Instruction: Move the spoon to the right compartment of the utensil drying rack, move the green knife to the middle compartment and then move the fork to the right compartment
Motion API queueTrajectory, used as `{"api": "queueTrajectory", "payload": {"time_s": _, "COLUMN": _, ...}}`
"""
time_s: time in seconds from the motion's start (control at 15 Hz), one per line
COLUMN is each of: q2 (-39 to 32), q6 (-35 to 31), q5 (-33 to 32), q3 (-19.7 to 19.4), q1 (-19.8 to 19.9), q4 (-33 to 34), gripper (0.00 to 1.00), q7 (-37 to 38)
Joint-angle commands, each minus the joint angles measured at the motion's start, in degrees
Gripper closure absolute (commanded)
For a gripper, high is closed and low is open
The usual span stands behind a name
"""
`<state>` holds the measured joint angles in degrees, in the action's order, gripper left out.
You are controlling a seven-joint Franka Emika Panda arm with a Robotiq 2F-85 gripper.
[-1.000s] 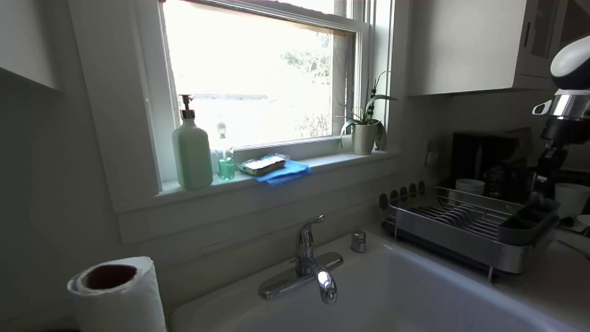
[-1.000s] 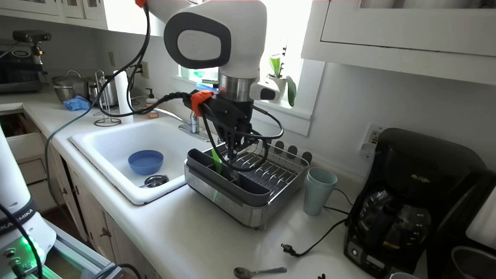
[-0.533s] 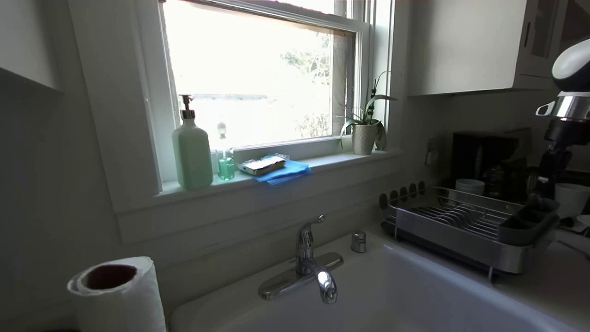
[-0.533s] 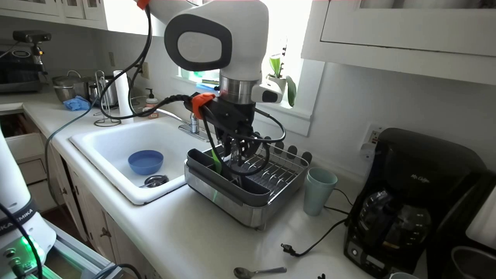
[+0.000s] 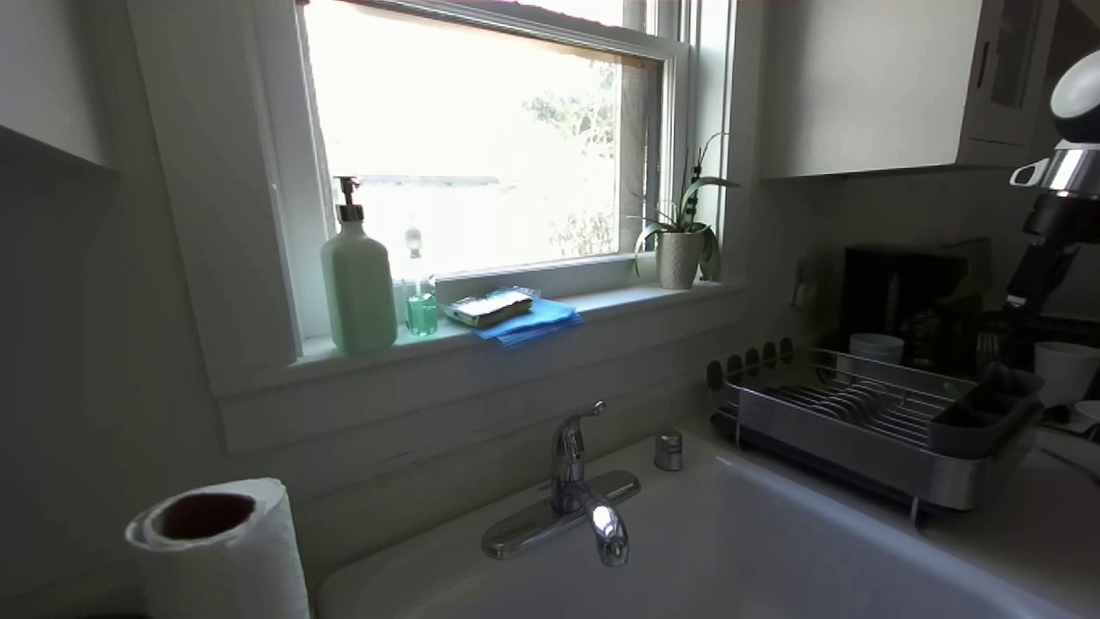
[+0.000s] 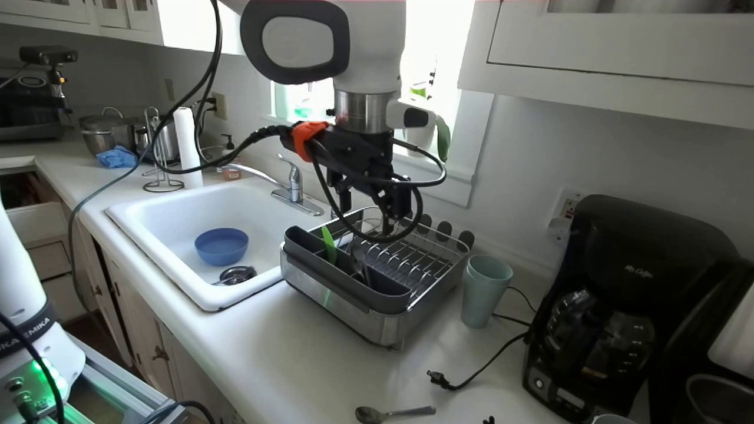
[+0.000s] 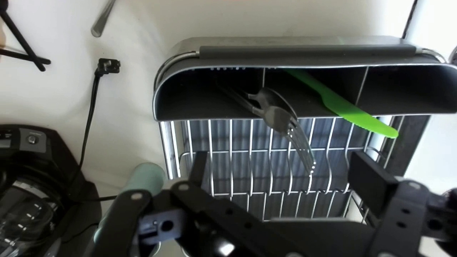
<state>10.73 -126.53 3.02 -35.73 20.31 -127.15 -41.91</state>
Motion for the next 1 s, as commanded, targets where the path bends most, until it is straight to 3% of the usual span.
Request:
{"api": "queueTrajectory", "payload": {"time_s": 0.0, "q2": 4.86, "q6": 1.97, "q5": -4.42, "q3": 1.91, "q1": 1.79, "q4": -0.5, "gripper": 0.0, "q7": 2.46}}
{"api": "queueTrajectory", "payload": {"time_s": 0.47, "q2": 12.15, "q6": 12.79, "q5": -10.5, "q3": 4.58, "q1": 3.73, "q4": 0.28, "gripper": 0.0, "q7": 7.64}}
{"api": "queueTrajectory", "payload": {"time_s": 0.8, "q2": 18.59, "q6": 12.4, "q5": -14.74, "q3": 7.26, "q1": 4.9, "q4": -1.92, "gripper": 0.0, "q7": 11.8}}
{"api": "queueTrajectory", "payload": {"time_s": 0.87, "q2": 14.75, "q6": 12.55, "q5": -12.42, "q3": 5.09, "q1": 3.3, "q4": 0.1, "gripper": 0.0, "q7": 9.68}}
{"api": "queueTrajectory", "payload": {"time_s": 0.93, "q2": 15.87, "q6": 12.57, "q5": -13.11, "q3": 5.53, "q1": 3.36, "q4": -0.05, "gripper": 0.0, "q7": 10.36}}
